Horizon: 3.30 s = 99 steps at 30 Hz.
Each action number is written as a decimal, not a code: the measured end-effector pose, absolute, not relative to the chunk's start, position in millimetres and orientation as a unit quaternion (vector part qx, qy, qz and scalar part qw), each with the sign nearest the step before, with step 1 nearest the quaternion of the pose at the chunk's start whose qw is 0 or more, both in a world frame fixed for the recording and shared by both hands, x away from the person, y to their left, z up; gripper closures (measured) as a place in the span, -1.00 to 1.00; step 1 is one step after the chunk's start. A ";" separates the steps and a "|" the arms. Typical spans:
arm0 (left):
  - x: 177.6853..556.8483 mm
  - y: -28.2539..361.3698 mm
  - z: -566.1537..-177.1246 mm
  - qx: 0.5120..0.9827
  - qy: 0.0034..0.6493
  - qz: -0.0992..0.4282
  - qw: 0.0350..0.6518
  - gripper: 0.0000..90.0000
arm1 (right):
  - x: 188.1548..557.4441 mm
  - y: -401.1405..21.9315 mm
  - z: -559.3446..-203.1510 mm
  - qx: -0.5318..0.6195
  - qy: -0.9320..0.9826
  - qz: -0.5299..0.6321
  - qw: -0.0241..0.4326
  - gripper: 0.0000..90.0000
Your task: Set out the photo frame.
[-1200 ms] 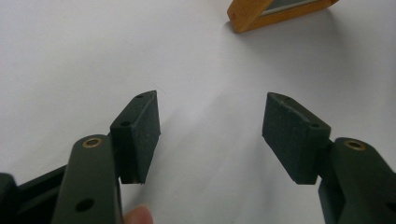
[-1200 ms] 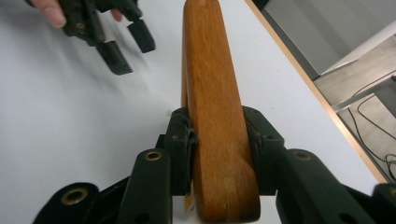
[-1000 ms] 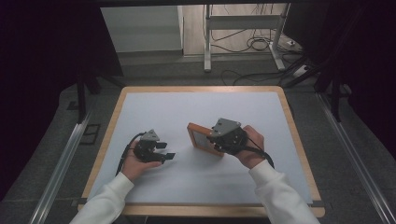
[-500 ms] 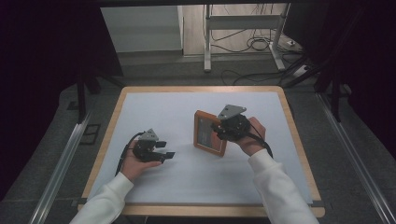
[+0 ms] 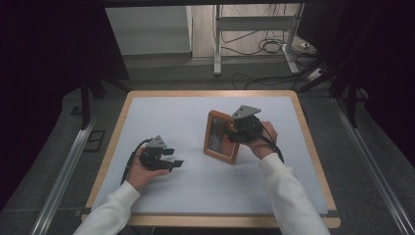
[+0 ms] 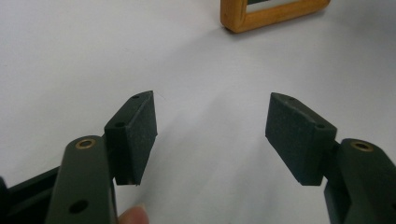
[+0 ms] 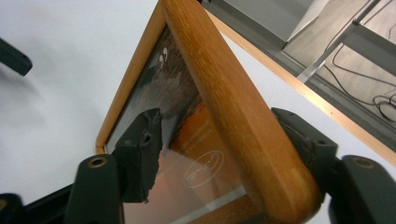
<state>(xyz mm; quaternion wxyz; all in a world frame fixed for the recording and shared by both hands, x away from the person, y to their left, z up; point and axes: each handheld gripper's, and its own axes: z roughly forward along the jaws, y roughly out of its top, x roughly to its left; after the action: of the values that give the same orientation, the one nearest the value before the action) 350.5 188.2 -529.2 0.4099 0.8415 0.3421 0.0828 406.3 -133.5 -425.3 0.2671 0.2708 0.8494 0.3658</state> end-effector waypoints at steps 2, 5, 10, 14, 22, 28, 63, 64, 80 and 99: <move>350.1 187.7 -528.9 0.842 0.341 0.083 0.410 -0.26 | 407.7 -134.7 -426.5 0.280 0.846 0.364 0.270 -0.36; 350.4 187.5 -529.0 0.842 0.340 0.083 0.410 -0.26 | 408.9 -139.3 -428.0 0.294 0.839 0.373 0.267 -0.38; 350.7 187.2 -529.5 0.842 0.340 0.081 0.410 -0.26 | 408.8 -143.6 -429.3 0.302 0.833 0.380 0.266 -0.40; 350.2 187.3 -528.8 0.842 0.340 0.082 0.411 -0.26 | 410.3 -144.1 -429.0 0.310 0.828 0.383 0.268 -0.47; 350.2 187.8 -528.6 0.841 0.341 0.082 0.412 -0.27 | 404.5 -154.7 -421.7 0.340 0.805 0.403 0.272 -0.62; 349.8 187.5 -528.2 0.840 0.341 0.082 0.415 -0.27 | 388.3 -174.4 -419.4 0.359 0.795 0.410 0.268 -0.65; 338.8 184.6 -523.1 0.838 0.339 0.088 0.420 -0.27 | 333.1 -156.2 -503.7 0.308 0.863 0.365 0.163 0.98; 338.6 185.0 -522.7 0.837 0.339 0.088 0.420 -0.27 | 334.6 -153.9 -505.0 0.308 0.864 0.363 0.163 0.98; 336.2 184.7 -523.6 0.838 0.339 0.084 0.420 -0.27 | 351.1 -147.1 -518.0 0.320 0.867 0.349 0.158 0.99; 336.5 186.1 -524.3 0.839 0.338 0.086 0.418 -0.27 | 358.2 -167.4 -519.3 0.344 0.854 0.351 0.172 0.99</move>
<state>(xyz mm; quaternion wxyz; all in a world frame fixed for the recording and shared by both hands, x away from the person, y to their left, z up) 336.5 186.1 -524.3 0.4182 0.8386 0.3385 0.0856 358.2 -167.4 -519.3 0.1720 0.3445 0.8537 0.3507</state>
